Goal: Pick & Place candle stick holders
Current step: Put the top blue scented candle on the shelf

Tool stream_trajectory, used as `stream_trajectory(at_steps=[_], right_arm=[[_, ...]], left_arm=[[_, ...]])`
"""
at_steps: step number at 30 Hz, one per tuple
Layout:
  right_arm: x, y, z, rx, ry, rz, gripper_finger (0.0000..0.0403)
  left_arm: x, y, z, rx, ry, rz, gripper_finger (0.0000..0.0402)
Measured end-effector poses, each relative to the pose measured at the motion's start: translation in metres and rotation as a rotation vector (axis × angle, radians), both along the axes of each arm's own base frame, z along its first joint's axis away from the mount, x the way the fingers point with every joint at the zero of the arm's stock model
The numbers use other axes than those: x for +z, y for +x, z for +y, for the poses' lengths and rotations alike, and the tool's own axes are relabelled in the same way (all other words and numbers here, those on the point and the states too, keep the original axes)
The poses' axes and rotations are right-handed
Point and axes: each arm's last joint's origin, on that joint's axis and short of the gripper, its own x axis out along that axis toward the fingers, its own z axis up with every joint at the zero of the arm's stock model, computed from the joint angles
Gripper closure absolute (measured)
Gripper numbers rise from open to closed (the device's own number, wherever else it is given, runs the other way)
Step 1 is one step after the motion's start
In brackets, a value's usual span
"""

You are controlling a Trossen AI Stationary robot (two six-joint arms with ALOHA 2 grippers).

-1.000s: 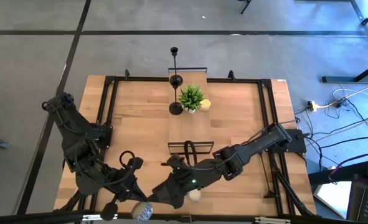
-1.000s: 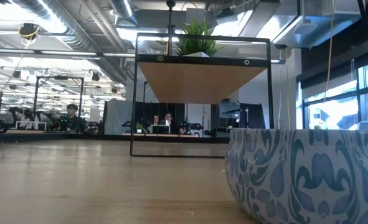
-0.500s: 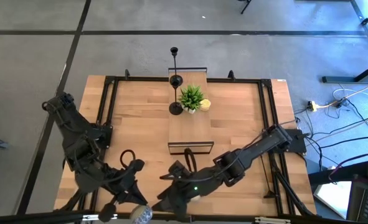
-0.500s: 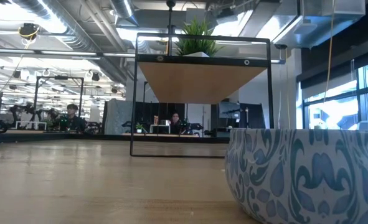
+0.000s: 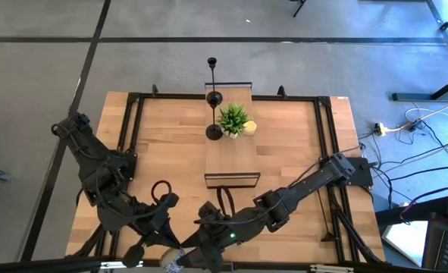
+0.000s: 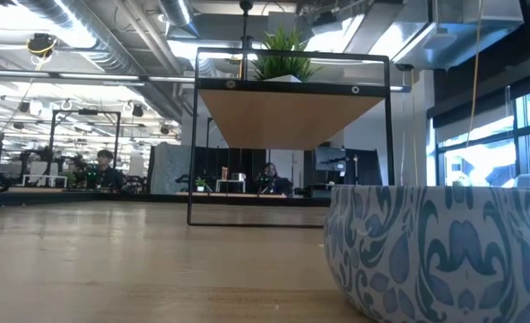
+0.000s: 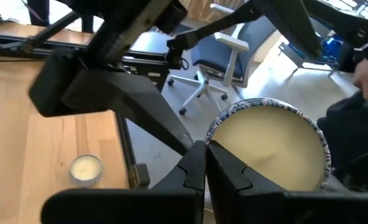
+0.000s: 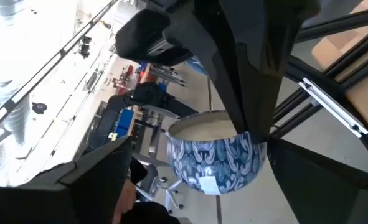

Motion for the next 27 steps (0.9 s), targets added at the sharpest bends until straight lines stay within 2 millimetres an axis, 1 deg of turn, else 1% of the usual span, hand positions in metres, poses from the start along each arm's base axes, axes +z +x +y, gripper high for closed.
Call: stream_trajectory(at_steps=[9, 27], right_arm=[[-0.006, 0.001, -0.003, 0.006, -0.049, 0.045, 0.0027], [-0.006, 0.002, -0.004, -0.004, -0.050, 0.044, 0.0027]], left_arm=[[0.000, 0.004, 0.003, -0.006, 0.001, -0.002, 0.0400], [0.002, 0.018, 0.017, -0.014, -0.007, -0.015, 0.0400]])
